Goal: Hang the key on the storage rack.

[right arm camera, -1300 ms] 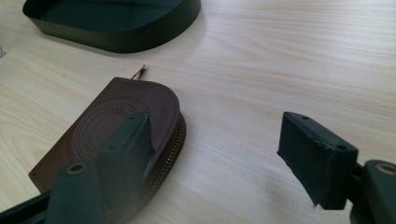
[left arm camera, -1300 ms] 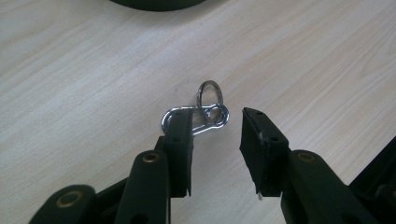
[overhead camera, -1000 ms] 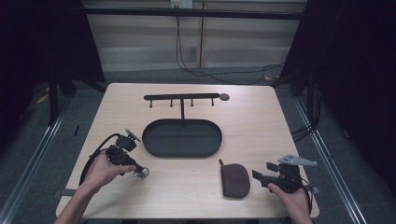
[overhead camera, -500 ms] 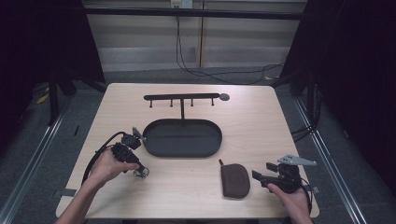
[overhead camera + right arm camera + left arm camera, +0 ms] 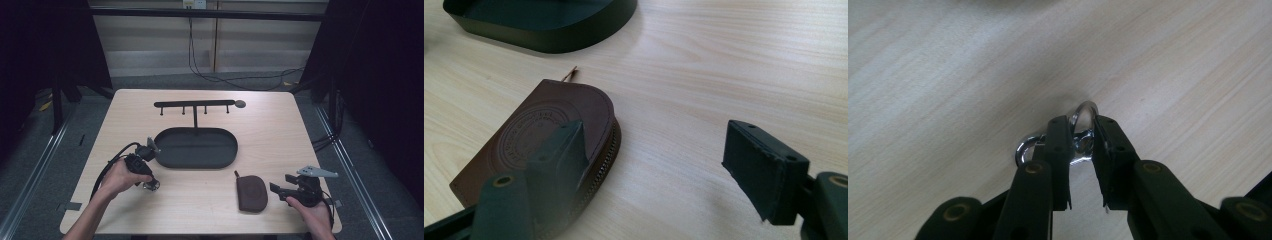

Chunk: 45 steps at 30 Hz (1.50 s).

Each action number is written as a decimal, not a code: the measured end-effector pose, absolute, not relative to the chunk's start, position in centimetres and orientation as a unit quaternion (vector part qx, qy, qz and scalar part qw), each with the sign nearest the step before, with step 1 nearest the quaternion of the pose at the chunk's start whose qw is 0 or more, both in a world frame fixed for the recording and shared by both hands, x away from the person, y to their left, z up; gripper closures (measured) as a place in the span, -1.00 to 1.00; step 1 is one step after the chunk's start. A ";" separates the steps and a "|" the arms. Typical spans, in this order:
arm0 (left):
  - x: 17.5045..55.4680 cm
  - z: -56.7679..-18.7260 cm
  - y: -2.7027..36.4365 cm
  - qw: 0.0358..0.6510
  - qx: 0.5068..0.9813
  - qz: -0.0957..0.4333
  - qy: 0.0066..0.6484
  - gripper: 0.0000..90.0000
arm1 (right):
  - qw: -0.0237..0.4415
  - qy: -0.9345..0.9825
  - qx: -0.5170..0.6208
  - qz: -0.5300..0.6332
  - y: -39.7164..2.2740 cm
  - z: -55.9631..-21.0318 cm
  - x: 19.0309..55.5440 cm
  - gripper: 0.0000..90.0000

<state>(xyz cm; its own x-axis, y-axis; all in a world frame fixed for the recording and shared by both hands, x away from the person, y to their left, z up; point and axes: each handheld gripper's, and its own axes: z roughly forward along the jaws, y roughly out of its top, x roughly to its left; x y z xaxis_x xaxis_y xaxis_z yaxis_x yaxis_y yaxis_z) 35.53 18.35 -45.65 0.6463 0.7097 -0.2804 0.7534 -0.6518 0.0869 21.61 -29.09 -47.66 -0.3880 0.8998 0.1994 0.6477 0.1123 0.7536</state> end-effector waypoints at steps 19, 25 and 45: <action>35.1 -44.5 17.9 0.097 0.912 -0.108 0.384 0.98 | 0.154 0.730 0.531 0.402 -29.0 -47.7 21.7 -0.45; 35.1 -43.6 18.3 0.101 0.912 -0.096 0.387 0.98 | 0.154 0.730 0.531 0.402 -29.0 -47.7 21.7 -0.45; 35.3 -39.8 20.6 0.096 0.906 -0.050 0.410 0.99 | 0.152 0.732 0.530 0.401 -29.0 -47.8 21.7 -0.46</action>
<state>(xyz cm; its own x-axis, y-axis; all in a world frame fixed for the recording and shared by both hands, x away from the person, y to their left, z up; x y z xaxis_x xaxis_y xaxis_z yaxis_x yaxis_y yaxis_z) 35.34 20.64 -39.82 0.6583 0.7335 -0.1693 0.7527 -0.6451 0.1318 21.71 -29.02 -47.79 -0.3920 0.8975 0.2019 0.6538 0.1175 0.7474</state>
